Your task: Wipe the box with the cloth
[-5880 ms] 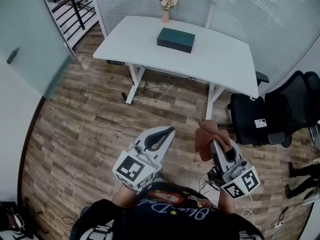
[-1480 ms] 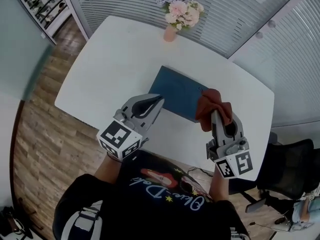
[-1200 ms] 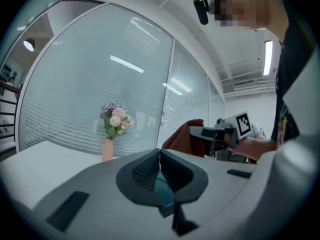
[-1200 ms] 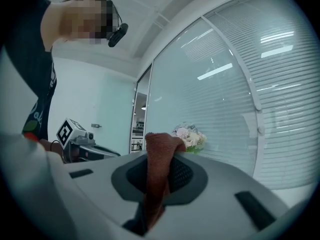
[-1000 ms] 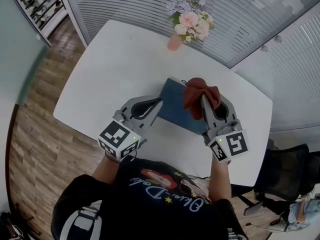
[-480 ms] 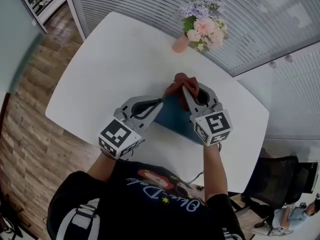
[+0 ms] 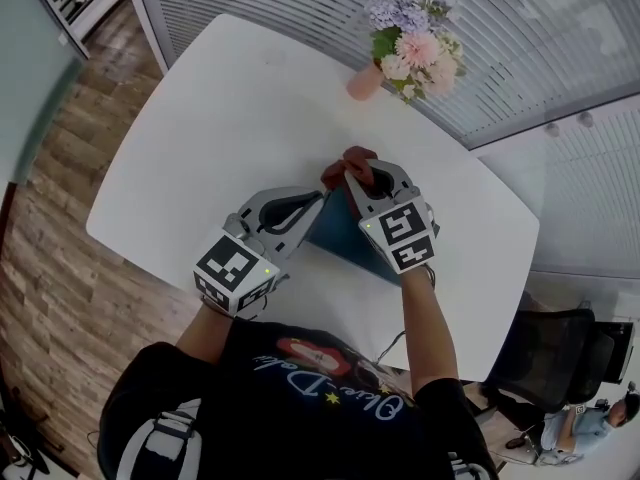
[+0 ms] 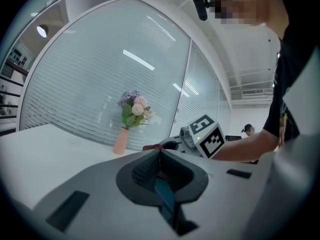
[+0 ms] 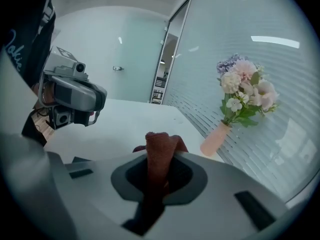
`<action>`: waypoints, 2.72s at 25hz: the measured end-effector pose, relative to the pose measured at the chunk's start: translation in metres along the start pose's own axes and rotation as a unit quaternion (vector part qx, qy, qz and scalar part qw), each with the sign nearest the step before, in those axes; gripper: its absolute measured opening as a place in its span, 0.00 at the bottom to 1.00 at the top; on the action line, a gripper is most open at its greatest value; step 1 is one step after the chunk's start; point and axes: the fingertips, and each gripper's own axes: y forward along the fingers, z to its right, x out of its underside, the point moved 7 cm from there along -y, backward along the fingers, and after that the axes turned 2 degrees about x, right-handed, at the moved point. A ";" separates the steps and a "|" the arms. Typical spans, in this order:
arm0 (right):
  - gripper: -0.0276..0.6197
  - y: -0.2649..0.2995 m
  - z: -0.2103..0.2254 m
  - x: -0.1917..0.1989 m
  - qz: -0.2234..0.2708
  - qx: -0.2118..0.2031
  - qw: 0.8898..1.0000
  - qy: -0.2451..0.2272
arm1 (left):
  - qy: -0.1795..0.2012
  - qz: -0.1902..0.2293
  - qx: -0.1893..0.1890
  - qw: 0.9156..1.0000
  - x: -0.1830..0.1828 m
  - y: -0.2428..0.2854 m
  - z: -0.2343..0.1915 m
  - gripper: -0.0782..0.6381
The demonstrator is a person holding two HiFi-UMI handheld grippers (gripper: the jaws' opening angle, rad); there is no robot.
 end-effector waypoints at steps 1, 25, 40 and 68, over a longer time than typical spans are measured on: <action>0.09 0.000 0.000 0.000 -0.004 0.004 1.000 -0.005 | 0.000 -0.001 0.001 1.000 0.001 0.000 0.000 0.11; 0.09 -0.043 0.024 0.057 -0.056 0.081 0.995 0.034 | 0.008 -0.021 0.027 0.999 0.007 0.016 0.012 0.11; 0.09 -0.096 0.044 0.117 -0.103 0.151 0.982 0.057 | 0.025 -0.040 0.049 0.998 0.006 0.027 0.037 0.11; 0.09 -0.170 0.050 0.071 -0.002 0.301 0.952 0.058 | 0.030 -0.022 0.056 0.998 -0.004 0.020 0.041 0.11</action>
